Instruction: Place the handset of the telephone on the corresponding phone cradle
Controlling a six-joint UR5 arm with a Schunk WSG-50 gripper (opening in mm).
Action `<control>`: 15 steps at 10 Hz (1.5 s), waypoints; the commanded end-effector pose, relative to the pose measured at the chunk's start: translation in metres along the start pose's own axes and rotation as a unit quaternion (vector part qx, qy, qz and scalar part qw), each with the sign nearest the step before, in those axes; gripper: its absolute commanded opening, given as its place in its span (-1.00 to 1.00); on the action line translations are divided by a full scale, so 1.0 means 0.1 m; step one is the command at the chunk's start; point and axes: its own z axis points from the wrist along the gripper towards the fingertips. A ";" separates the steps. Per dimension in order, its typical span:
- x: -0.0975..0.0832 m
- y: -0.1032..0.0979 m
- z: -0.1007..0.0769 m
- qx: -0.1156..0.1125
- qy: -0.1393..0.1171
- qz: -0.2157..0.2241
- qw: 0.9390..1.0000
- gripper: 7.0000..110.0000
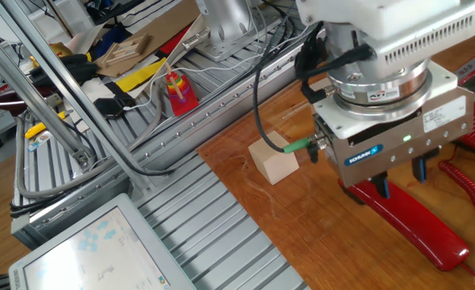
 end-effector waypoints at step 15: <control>-0.38 -0.28 0.12 0.028 -0.072 -0.100 0.992 0.15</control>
